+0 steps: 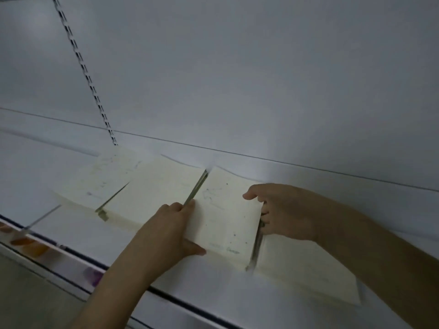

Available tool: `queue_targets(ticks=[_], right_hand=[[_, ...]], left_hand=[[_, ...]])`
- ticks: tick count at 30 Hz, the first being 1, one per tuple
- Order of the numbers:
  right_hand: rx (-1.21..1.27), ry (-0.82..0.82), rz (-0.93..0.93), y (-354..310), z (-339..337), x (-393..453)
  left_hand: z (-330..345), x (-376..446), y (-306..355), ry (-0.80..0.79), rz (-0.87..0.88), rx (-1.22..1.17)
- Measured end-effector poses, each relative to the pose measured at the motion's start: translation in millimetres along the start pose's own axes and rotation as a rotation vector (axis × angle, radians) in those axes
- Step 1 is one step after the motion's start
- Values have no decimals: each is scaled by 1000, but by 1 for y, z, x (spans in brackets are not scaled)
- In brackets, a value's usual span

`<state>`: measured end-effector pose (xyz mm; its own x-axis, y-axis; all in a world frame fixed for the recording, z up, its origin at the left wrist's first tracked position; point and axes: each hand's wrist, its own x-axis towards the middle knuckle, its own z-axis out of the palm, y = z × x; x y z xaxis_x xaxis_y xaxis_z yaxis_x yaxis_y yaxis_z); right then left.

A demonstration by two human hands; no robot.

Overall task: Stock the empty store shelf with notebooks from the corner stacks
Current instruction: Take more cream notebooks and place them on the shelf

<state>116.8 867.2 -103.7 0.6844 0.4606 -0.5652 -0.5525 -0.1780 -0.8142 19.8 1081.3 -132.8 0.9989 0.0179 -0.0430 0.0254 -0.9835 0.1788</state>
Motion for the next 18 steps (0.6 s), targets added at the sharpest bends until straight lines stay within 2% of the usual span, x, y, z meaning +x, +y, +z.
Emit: queue_targets(ticks=[6,9,13,16,18], right_hand=[[88,200,13,-4,19,-1],[77,323,18,-1,35,0],[31,376,-41,-4,57,-4],[-50,439,-93,0,70,-10],[-102,525,-194,2,74,-21]], left_hand=[[2,8,1,-79,-20,55],[-3,9,-2,-70,6,57],[-7,4,-5,-51,48,-24],[-7,-10,-9,-10,108,-173],[-10,-22,-6,115,155,-238]])
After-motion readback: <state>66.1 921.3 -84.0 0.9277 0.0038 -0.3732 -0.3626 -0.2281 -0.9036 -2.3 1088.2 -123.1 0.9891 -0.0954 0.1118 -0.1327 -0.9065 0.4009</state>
